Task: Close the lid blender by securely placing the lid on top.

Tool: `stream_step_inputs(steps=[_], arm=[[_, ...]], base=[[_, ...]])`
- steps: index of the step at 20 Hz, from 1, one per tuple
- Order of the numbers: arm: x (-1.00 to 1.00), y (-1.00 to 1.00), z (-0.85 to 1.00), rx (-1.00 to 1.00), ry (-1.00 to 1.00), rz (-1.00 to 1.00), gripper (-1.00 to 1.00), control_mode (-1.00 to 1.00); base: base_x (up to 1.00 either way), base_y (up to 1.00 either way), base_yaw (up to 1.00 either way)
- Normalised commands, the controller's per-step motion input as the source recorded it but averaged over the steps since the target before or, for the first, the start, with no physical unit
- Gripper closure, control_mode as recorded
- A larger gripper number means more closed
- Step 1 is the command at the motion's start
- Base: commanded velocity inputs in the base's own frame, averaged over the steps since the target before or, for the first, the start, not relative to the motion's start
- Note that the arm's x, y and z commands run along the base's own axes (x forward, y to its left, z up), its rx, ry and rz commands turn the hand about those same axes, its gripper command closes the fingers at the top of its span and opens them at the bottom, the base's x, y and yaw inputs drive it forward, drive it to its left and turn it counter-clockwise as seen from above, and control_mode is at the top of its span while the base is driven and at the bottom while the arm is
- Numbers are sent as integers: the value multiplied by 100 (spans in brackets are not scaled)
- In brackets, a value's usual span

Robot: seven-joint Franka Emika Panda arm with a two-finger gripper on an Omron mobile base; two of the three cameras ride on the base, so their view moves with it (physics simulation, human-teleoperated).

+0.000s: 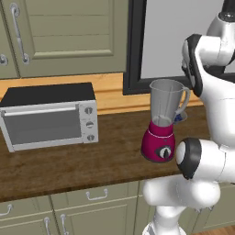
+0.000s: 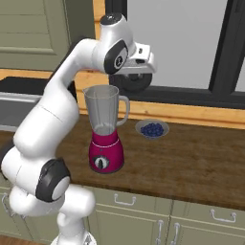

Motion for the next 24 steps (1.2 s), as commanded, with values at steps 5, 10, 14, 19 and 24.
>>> stream_step_inputs(steps=[5,10,14,19,24], arm=[[0,16,0,12,13,11,100,-100],[12,19,4,4,0,4,100,-100],[18,47,1,0,4,4,100,-100],[32,48,0,0,2,0,100,-100],[36,41,0,-3,5,0,100,-100]], base=[[0,0,0],[0,0,0],[0,0,0],[0,0,0],[0,0,0]])
